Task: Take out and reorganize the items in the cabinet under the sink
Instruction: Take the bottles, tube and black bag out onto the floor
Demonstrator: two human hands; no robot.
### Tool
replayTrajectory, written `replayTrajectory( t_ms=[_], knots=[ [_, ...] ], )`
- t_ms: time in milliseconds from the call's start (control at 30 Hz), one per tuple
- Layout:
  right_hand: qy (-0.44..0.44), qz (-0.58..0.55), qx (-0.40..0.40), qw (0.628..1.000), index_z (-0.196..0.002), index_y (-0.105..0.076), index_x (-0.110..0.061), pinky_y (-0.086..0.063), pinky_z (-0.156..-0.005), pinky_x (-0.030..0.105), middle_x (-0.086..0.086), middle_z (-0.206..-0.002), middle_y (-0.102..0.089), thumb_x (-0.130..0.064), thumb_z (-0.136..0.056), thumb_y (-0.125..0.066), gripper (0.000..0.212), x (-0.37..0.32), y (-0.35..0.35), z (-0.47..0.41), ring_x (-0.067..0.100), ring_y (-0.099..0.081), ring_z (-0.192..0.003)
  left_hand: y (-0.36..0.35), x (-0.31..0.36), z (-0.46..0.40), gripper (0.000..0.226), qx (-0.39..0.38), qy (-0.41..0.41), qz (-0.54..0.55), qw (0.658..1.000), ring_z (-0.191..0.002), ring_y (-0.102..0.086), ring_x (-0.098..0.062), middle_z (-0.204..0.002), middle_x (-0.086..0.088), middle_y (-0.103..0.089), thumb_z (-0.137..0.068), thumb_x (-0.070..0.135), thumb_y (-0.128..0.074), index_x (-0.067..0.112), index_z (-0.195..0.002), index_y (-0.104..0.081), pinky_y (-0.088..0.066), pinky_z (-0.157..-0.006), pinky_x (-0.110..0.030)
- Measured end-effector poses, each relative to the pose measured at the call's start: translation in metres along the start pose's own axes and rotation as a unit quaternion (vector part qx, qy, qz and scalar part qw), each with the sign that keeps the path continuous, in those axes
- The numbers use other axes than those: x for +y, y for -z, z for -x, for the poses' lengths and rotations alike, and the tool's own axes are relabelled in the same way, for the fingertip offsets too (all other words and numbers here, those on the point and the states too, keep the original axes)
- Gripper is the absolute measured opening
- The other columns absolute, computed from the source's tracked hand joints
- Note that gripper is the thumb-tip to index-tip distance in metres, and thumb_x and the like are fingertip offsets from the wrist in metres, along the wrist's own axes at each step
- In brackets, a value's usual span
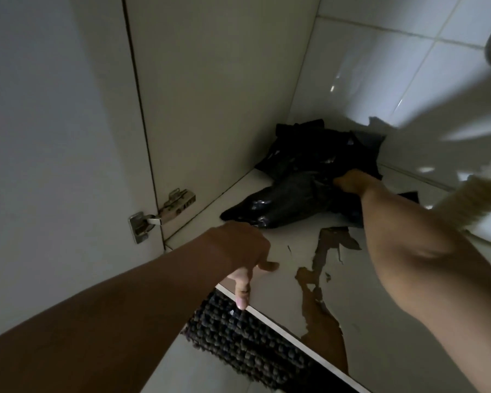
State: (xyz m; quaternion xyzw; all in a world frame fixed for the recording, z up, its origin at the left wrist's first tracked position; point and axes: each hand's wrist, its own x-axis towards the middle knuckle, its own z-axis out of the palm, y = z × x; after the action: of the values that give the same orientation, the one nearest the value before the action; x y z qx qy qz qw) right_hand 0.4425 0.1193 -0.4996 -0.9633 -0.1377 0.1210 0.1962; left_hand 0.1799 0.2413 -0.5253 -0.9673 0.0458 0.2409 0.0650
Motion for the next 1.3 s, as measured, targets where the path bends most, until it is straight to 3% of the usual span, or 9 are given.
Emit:
replayTrajectory(
  t_ms=[100, 267, 433, 633, 800, 933, 1133, 1233, 1300],
  knots=[
    [0.019, -0.002, 0.007, 1.000, -0.138, -0.052, 0.000, -0.047, -0.103, 0.046, 0.023, -0.137, -0.054, -0.040, -0.087, -0.058, 0.065, 0.008, -0.006, 0.007, 0.041, -0.054, -0.120, 0.001, 0.003, 0.003, 0.107, 0.002, 0.008, 0.003, 1.000, -0.121, -0.053, -0.025, -0.137, 0.001, -0.055, -0.055, 0.069, -0.081, 0.033, -0.148, -0.042, -0.043, -0.083, -0.026],
    [0.091, 0.001, 0.016, 0.996, -0.103, -0.062, -0.006, -0.047, -0.076, 0.036, 0.019, -0.108, -0.064, -0.036, -0.084, -0.057, 0.035, -0.010, -0.029, 0.058, 0.033, -0.059, -0.089, 0.013, 0.009, 0.015, 0.101, -0.009, 0.012, 0.002, 1.000, -0.125, -0.050, -0.026, -0.142, 0.001, -0.052, -0.058, 0.066, -0.081, 0.036, -0.147, -0.044, -0.046, -0.097, -0.034],
    [0.116, 0.027, 0.024, 0.993, -0.116, -0.061, -0.011, -0.047, -0.076, 0.036, 0.015, -0.111, -0.065, -0.041, -0.083, -0.059, 0.044, -0.007, -0.047, 0.122, 0.038, -0.062, -0.101, 0.018, 0.019, 0.031, 0.098, -0.019, 0.062, 0.022, 0.998, -0.128, -0.049, -0.028, -0.143, 0.000, -0.051, -0.059, 0.057, -0.086, 0.034, -0.145, -0.046, -0.047, -0.102, -0.040],
    [0.069, 0.033, 0.086, 0.993, -0.095, -0.060, -0.014, -0.047, -0.072, 0.030, 0.009, -0.089, -0.063, -0.025, -0.079, -0.061, 0.019, 0.023, 0.005, 0.204, 0.035, -0.065, -0.093, 0.010, 0.033, 0.062, 0.090, 0.034, 0.081, 0.200, 0.976, -0.133, -0.047, -0.023, -0.148, 0.003, -0.046, -0.068, 0.051, -0.085, 0.028, -0.146, -0.045, -0.045, -0.105, -0.033],
    [0.050, 0.011, 0.148, 0.988, -0.105, -0.062, -0.018, -0.054, -0.083, 0.038, 0.013, -0.106, -0.068, -0.033, -0.078, -0.061, 0.031, 0.051, 0.065, 0.265, 0.035, -0.065, -0.098, 0.019, 0.054, 0.097, 0.103, 0.192, -0.054, 0.620, 0.759, -0.130, -0.048, -0.021, -0.149, 0.006, -0.044, -0.066, 0.056, -0.084, 0.034, -0.151, -0.030, -0.051, -0.091, -0.030],
    [0.076, 0.040, 0.153, 0.985, -0.078, -0.056, -0.021, -0.044, -0.064, 0.030, 0.004, -0.080, -0.062, -0.016, -0.085, -0.056, 0.008, 0.062, 0.104, 0.326, 0.027, -0.063, -0.082, 0.042, 0.096, 0.118, 0.107, 0.288, -0.096, 0.668, 0.679, -0.113, -0.061, -0.011, -0.136, 0.009, -0.056, -0.064, 0.044, -0.089, 0.035, -0.149, -0.025, -0.059, -0.075, -0.032],
    [0.029, 0.134, 0.053, 0.989, -0.091, -0.064, -0.010, -0.044, -0.063, 0.029, 0.006, -0.089, -0.065, -0.021, -0.096, -0.054, 0.016, 0.069, 0.145, 0.417, 0.018, -0.057, -0.074, 0.067, 0.160, 0.147, 0.037, 0.214, -0.187, 0.570, 0.771, -0.104, -0.066, -0.022, -0.111, -0.011, -0.068, -0.074, 0.022, -0.076, 0.017, -0.109, -0.066, -0.061, -0.080, -0.036],
    [-0.080, 0.066, -0.029, 0.994, -0.099, -0.063, -0.008, -0.049, -0.079, 0.034, 0.010, -0.097, -0.065, -0.019, -0.095, -0.056, 0.014, 0.102, 0.167, 0.453, 0.021, -0.061, -0.085, 0.066, 0.196, 0.161, 0.030, 0.137, -0.248, 0.576, 0.767, -0.101, -0.068, -0.017, -0.108, -0.002, -0.071, -0.075, 0.018, -0.074, 0.019, -0.105, -0.070, -0.061, -0.079, -0.032],
    [-0.179, 0.039, -0.068, 0.981, -0.086, -0.065, -0.009, -0.052, -0.070, 0.034, 0.014, -0.088, -0.069, -0.023, -0.093, -0.058, 0.018, 0.123, 0.173, 0.477, 0.021, -0.066, -0.071, 0.058, 0.221, 0.162, 0.030, 0.080, -0.275, 0.582, 0.761, -0.095, -0.071, -0.018, -0.106, -0.005, -0.074, -0.077, 0.015, -0.073, 0.014, -0.107, -0.071, -0.060, -0.073, -0.029]
  ],
)
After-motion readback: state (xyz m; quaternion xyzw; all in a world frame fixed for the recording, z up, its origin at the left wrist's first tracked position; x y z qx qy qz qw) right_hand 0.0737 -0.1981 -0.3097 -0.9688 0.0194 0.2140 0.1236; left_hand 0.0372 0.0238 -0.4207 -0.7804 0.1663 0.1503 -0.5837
